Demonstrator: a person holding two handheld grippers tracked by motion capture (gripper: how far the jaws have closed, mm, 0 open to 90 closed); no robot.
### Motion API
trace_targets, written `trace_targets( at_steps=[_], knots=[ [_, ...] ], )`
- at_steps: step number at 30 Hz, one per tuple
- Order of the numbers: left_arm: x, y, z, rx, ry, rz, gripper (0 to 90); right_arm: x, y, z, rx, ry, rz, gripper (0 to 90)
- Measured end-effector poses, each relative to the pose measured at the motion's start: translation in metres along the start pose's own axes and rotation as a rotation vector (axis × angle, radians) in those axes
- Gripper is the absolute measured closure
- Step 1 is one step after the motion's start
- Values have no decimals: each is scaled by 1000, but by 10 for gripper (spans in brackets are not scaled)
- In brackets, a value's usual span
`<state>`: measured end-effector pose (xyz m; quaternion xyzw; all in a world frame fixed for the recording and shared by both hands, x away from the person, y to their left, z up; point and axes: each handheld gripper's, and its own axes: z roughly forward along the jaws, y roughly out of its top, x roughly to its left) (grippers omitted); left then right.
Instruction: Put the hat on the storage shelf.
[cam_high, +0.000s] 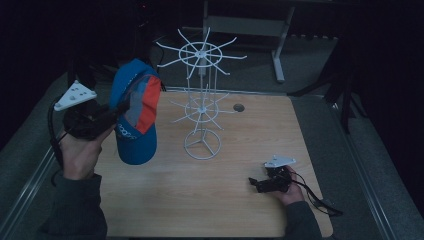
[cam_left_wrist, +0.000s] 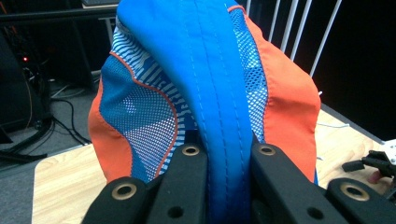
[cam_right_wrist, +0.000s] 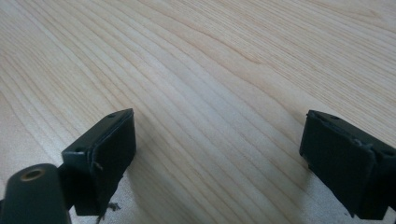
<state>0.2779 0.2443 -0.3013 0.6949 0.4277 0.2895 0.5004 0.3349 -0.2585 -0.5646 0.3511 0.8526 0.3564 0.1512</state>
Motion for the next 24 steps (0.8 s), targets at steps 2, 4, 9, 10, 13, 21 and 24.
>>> trace_targets(
  at_steps=[2, 4, 9, 10, 13, 21, 24],
  knots=[
    [1, 1, -1, -4, -2, -3, 886, 0, 0, 0, 0, 0, 0, 104],
    [1, 2, -2, -8, -1, -7, 885, 0, 0, 0, 0, -1, -1, 104],
    [1, 5, -4, -13, 0, 0, 886, 0, 0, 0, 0, -1, -1, 104],
    [1, 7, -4, -16, -2, 5, 886, 0, 0, 0, 0, 0, 0, 104],
    [1, 8, -5, -20, -4, 1, 885, 0, 0, 0, 0, 0, 0, 104],
    [2, 10, -8, -40, -16, -1, 886, 0, 0, 0, 0, 0, 0, 104],
    [2, 10, -9, -49, -20, 1, 886, 0, 0, 0, 0, 0, 0, 104]
  ],
)
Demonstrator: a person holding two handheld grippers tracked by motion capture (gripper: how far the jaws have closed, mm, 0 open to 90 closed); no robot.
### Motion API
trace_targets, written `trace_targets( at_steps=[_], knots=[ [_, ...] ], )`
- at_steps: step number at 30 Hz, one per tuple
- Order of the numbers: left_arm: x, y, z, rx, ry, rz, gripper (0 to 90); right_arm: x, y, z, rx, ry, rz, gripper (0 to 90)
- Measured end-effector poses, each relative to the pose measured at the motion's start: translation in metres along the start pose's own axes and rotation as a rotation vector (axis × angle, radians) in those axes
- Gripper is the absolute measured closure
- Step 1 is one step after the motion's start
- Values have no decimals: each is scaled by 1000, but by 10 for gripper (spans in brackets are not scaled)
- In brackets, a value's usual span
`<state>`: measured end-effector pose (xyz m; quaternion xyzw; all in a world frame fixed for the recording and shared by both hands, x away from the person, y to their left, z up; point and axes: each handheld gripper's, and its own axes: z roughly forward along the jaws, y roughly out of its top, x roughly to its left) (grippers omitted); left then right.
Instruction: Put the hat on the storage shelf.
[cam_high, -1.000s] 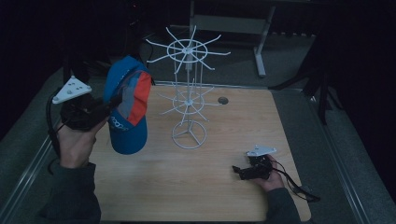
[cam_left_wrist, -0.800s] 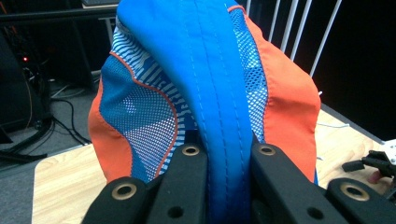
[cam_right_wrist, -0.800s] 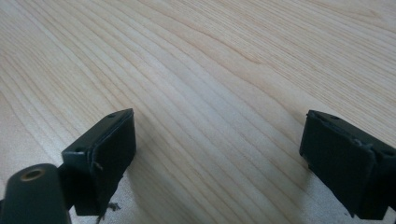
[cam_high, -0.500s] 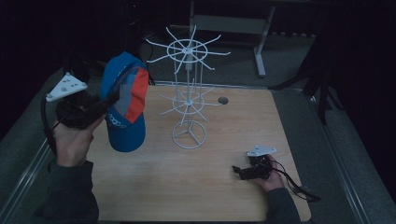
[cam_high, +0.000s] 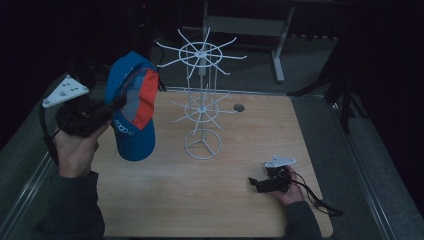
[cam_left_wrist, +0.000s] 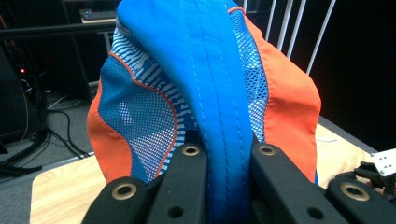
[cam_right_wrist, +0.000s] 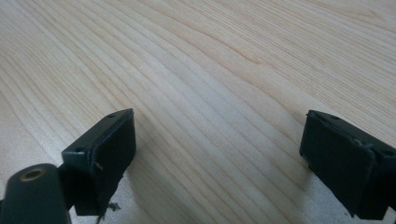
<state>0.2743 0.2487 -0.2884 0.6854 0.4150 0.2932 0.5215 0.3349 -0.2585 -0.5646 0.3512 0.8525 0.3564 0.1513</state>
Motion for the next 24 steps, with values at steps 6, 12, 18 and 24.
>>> trace_targets(
  at_steps=[6, 12, 18, 24],
  knots=[
    [1, 1, -1, -12, 3, -1, 885, 0, 0, 0, 0, -1, -1, 104],
    [1, 1, -3, -26, 2, 3, 886, 0, 0, 0, 0, 0, 0, 104],
    [-1, 2, -5, -54, -9, 13, 886, 0, 0, 0, 0, 0, 0, 104],
    [-2, 4, -6, -72, -10, 18, 886, 0, 0, 0, 0, 0, 0, 104]
  ],
)
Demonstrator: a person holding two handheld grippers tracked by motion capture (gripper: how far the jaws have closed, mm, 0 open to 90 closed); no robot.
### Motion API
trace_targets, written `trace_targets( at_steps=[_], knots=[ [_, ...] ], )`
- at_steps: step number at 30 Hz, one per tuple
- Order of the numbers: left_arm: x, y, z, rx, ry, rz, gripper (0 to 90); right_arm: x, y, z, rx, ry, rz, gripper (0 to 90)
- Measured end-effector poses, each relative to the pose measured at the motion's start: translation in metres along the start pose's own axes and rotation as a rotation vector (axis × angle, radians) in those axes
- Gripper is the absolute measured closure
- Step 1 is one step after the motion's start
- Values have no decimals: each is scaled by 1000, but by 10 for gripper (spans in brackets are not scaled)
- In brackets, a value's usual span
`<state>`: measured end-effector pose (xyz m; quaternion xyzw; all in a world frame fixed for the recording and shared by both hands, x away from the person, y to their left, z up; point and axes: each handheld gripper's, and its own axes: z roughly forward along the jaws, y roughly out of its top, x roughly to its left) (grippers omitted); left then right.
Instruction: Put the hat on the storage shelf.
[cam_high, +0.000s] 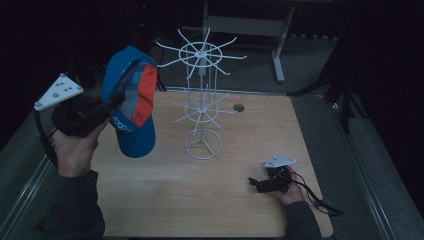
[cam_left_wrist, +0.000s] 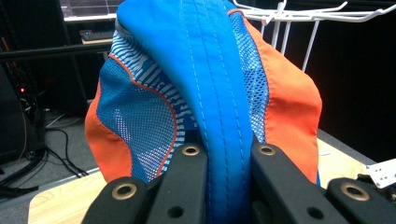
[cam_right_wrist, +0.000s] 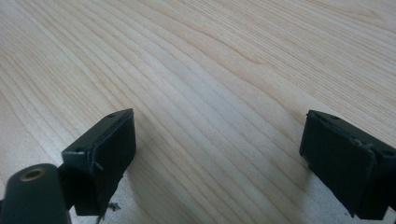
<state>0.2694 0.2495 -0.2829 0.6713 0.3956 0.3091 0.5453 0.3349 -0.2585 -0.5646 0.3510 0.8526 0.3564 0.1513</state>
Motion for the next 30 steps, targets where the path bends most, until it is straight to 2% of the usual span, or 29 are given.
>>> trace_targets(
  at_steps=[10, 30],
  knots=[
    [-1, 3, -3, -29, -15, -3, 886, 0, 0, 0, 0, 0, 0, 104],
    [-1, 6, -5, -62, -18, -6, 885, 0, 0, 0, 0, 0, 0, 104]
  ],
)
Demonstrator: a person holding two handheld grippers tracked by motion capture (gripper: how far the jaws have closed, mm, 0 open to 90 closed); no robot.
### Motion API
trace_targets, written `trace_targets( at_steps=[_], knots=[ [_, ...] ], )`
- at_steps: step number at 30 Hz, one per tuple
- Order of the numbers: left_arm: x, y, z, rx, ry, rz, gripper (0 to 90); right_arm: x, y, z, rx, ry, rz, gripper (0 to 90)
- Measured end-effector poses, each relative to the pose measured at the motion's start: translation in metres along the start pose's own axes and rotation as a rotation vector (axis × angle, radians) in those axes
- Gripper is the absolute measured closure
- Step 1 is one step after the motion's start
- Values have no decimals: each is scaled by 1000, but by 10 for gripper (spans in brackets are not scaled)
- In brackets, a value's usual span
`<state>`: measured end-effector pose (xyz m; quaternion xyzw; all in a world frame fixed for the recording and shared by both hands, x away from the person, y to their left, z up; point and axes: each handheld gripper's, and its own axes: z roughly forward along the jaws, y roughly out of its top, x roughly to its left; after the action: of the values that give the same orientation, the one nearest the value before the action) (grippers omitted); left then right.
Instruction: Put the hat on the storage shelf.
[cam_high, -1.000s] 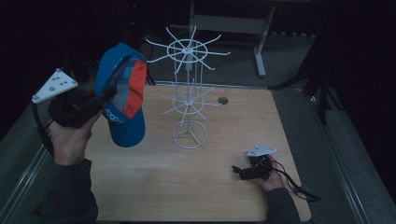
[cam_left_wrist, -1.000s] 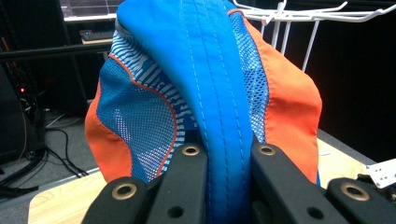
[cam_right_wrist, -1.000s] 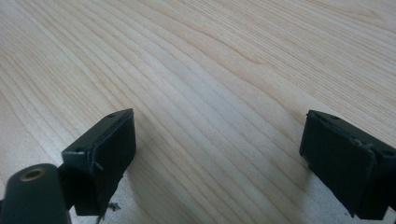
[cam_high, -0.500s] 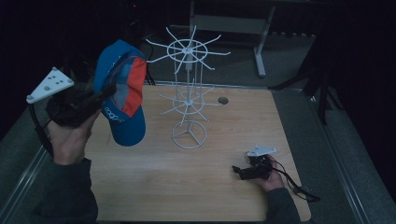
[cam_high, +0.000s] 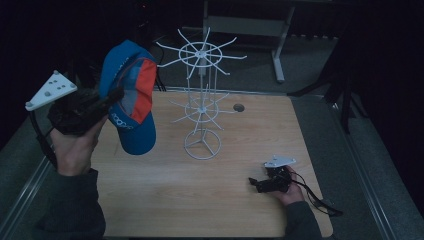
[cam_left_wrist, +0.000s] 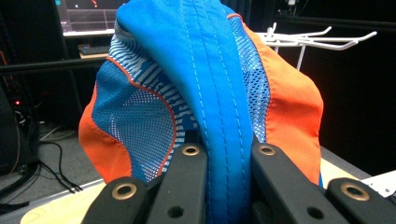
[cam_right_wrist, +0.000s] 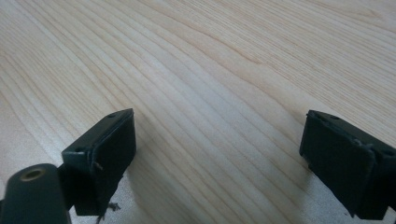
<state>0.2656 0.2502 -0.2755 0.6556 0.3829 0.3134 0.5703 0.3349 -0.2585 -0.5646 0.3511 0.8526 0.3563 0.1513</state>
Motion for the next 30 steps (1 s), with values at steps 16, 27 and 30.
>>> trace_targets(
  at_steps=[16, 27, 30],
  knots=[
    [-2, -1, -1, -33, -35, 8, 885, 0, 0, 0, 0, 0, 0, 104],
    [-4, -1, -1, -38, -79, 20, 885, 0, 0, 0, 0, 0, 0, 104],
    [-6, -2, 0, -38, -94, 39, 885, 0, 0, 0, 0, 0, 0, 104]
  ],
)
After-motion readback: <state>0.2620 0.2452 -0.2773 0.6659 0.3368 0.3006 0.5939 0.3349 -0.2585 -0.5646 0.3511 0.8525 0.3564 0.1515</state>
